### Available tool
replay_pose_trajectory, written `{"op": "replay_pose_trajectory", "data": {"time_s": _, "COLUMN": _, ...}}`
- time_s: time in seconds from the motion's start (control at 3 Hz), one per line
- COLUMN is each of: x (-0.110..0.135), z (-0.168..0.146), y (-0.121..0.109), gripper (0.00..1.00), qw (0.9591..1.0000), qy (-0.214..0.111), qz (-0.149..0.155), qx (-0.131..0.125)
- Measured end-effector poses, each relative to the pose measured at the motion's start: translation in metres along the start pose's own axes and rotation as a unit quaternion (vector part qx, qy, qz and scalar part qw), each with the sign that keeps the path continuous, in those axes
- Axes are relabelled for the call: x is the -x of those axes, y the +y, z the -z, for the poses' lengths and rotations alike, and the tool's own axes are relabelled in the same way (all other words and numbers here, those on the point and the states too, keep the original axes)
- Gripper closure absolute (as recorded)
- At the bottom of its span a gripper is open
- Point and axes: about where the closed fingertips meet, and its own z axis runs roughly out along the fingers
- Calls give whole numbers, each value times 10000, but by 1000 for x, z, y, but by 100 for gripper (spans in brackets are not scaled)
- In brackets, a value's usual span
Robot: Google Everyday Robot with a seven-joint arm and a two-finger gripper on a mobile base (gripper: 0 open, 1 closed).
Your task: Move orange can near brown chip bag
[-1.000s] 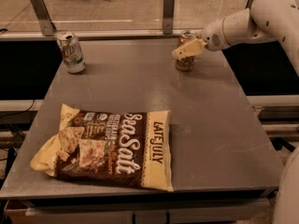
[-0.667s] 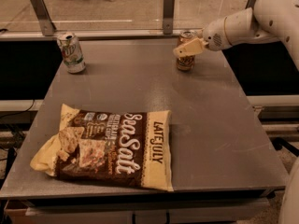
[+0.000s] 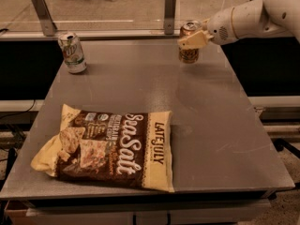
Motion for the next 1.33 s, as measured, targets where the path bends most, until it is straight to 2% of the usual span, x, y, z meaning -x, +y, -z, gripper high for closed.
{"op": "replay_pose_trajectory", "data": {"time_s": 0.33, "x": 0, "z": 0, "y": 0, "gripper": 100, "qw": 10000, "qy": 0, "qz": 0, "qx": 1}}
{"op": "replay_pose_trajectory", "data": {"time_s": 0.67, "x": 0, "z": -5, "y": 19, "gripper": 100, "qw": 9999, "qy": -20, "qz": 32, "qx": 163}}
{"op": "replay_pose_trajectory", "data": {"time_s": 1.0, "x": 8, "z": -3, "y": 55, "gripper": 100, "qw": 9992, "qy": -87, "qz": 137, "qx": 375}}
{"op": "replay_pose_trajectory", "data": {"time_s": 1.33, "x": 15, "z": -1, "y": 100, "gripper": 100, "qw": 9976, "qy": -194, "qz": 189, "qx": 636}}
